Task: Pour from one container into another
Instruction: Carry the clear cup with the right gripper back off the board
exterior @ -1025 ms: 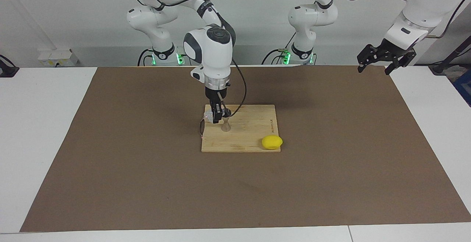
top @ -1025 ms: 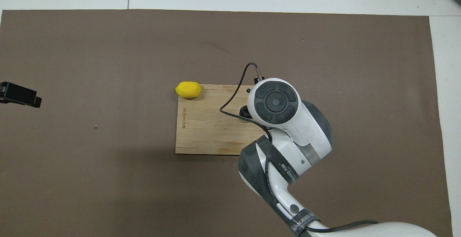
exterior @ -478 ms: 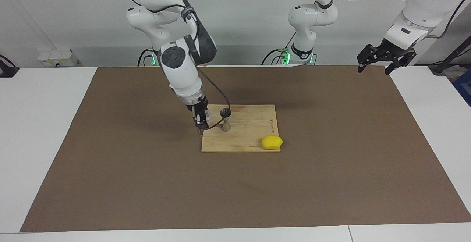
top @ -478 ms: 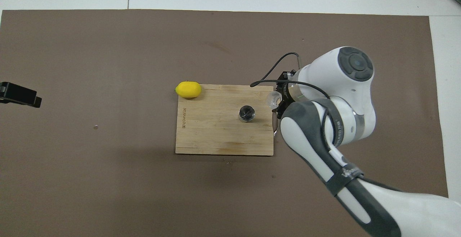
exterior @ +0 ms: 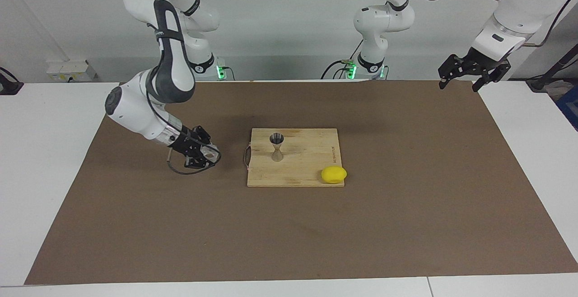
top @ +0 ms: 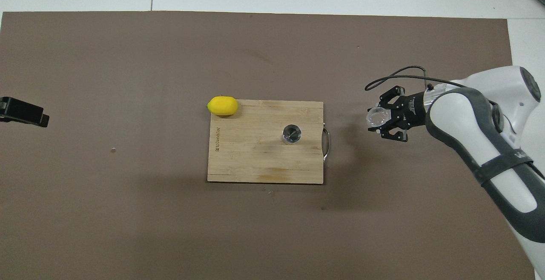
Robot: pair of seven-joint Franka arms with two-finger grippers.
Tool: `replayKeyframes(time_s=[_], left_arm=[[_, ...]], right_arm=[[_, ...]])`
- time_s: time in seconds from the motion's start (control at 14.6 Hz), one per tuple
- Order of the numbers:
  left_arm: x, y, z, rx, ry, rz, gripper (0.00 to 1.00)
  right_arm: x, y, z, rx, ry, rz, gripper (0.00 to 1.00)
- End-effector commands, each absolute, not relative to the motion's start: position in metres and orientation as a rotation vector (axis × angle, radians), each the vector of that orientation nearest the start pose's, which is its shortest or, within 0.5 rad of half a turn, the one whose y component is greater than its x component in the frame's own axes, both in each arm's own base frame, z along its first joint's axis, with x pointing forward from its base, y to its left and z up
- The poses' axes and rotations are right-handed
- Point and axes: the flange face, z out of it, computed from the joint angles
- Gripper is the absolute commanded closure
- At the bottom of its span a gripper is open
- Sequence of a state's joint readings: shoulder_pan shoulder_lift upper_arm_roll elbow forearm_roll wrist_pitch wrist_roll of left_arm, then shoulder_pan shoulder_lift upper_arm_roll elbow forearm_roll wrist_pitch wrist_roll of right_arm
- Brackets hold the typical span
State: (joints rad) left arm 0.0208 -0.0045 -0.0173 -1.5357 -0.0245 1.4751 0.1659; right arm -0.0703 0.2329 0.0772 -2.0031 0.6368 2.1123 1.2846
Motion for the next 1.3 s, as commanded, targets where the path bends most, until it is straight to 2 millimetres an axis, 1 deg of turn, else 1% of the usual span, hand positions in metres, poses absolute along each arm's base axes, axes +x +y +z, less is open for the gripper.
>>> replayKeyframes(time_s=[0.0,0.14,0.21,0.27,0.41,0.55,0.68,0.75,0.82,0.96,1.03,1.09,1.23], left_arm=[[0.533,-0.001,0.637,-3.142,0.247,0.096,0.00],[0.533,-0.001,0.637,-3.142,0.245,0.096,0.00],[0.533,-0.001,0.637,-3.142,0.247,0.096,0.00],[0.533,-0.001,0.637,-3.142,0.245,0.096,0.00],[0.533,-0.001,0.637,-3.142,0.247,0.096,0.00],[0.533,-0.001,0.637,-3.142,0.245,0.096,0.00],[0.533,-0.001,0.637,-3.142,0.245,0.096,0.00],[0.533,-0.001,0.637,-3.142,0.245,0.096,0.00],[0.533,-0.001,0.637,-3.142,0.245,0.096,0.00],[0.533,-0.001,0.637,-3.142,0.247,0.096,0.00],[0.533,-0.001,0.637,-3.142,0.245,0.096,0.00],[0.533,-0.001,0.637,-3.142,0.247,0.096,0.00],[0.533,-0.001,0.637,-3.142,0.247,0.096,0.00]], right_arm=[[0.572,0.002,0.335,-1.847,1.928,0.621,1.00],[0.569,-0.026,0.317,-1.805,1.907,0.665,1.00],[0.568,-0.037,0.309,-1.786,1.885,0.680,1.00],[0.567,-0.044,0.302,-1.802,1.858,0.679,1.00],[0.563,-0.067,0.283,-1.800,1.837,0.697,1.00],[0.560,-0.078,0.271,-1.814,1.807,0.698,1.00],[0.559,-0.084,0.268,-1.806,1.816,0.694,1.00],[0.559,-0.084,0.267,-1.802,1.820,0.690,0.87],[0.554,-0.089,0.263,-1.790,1.837,0.689,0.73],[0.552,-0.093,0.263,-1.788,1.845,0.674,0.23],[0.549,-0.091,0.263,-1.802,1.839,0.670,0.08],[0.546,-0.092,0.265,-1.826,1.816,0.660,0.04],[0.546,-0.092,0.271,-1.856,1.778,0.634,0.03]])
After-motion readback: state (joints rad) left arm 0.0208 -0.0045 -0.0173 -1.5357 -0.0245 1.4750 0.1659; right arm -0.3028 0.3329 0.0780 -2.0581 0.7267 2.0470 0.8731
